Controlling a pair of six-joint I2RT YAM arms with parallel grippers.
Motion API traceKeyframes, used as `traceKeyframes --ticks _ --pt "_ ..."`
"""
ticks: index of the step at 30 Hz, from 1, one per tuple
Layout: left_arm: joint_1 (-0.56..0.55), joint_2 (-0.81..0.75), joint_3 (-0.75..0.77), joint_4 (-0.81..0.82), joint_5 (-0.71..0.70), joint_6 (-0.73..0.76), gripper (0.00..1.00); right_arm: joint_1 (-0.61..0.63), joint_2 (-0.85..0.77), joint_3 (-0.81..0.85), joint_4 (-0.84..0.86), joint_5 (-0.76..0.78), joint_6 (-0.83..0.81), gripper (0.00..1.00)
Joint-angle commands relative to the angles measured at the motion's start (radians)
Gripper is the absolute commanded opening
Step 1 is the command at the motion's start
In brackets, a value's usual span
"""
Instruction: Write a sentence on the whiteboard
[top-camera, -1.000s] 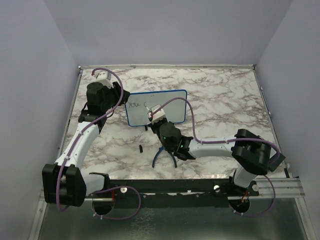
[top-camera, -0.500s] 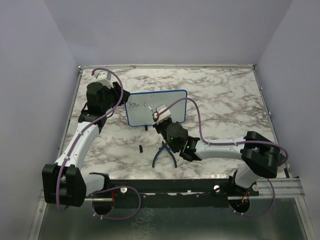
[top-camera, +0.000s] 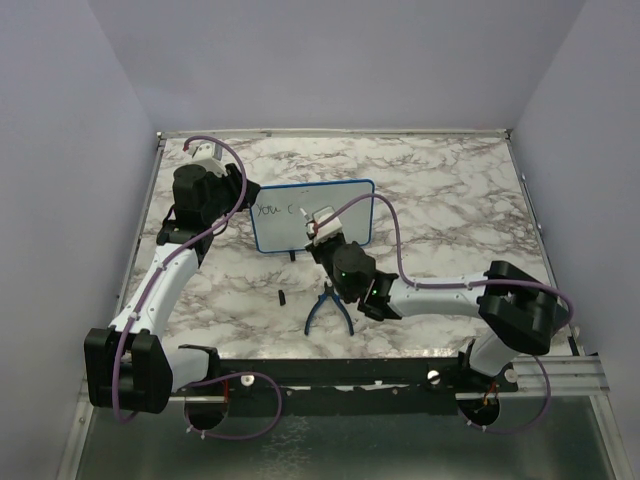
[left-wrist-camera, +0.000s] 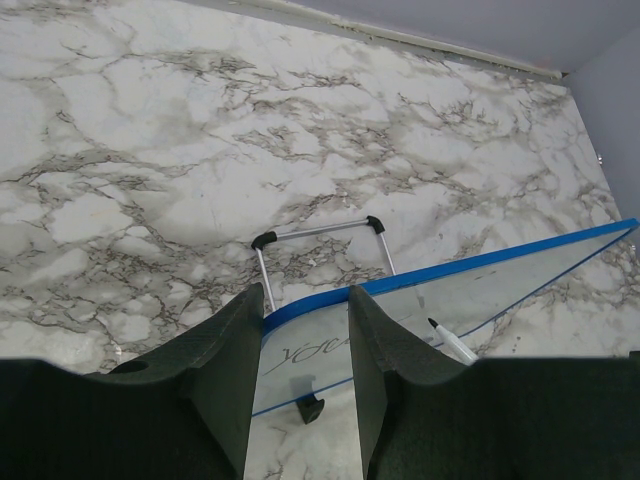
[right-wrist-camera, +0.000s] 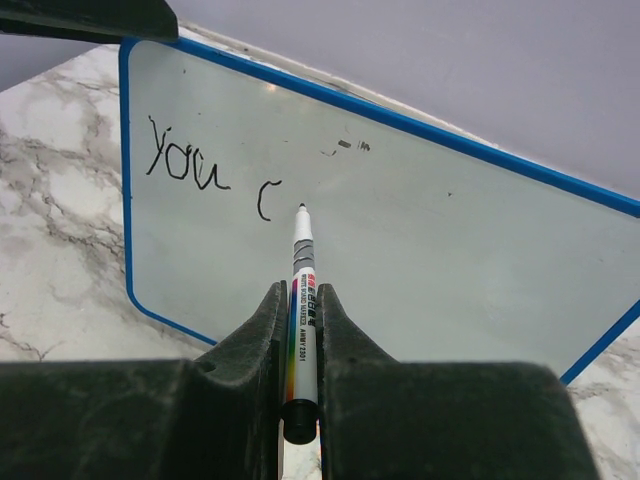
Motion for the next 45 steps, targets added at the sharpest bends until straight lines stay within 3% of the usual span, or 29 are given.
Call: traceKeyframes --ticks 1,45 --pt "-0.003 -0.013 -0.013 -0.014 0.041 0.001 0.4 -0.012 0.025 0.028 0.026 0.028 -0.006 0.01" --pt "-0.003 -0.013 -0.011 -0.015 0.041 0.002 0.4 -0.024 0.025 -0.011 -0.046 0.02 0.057 0.01"
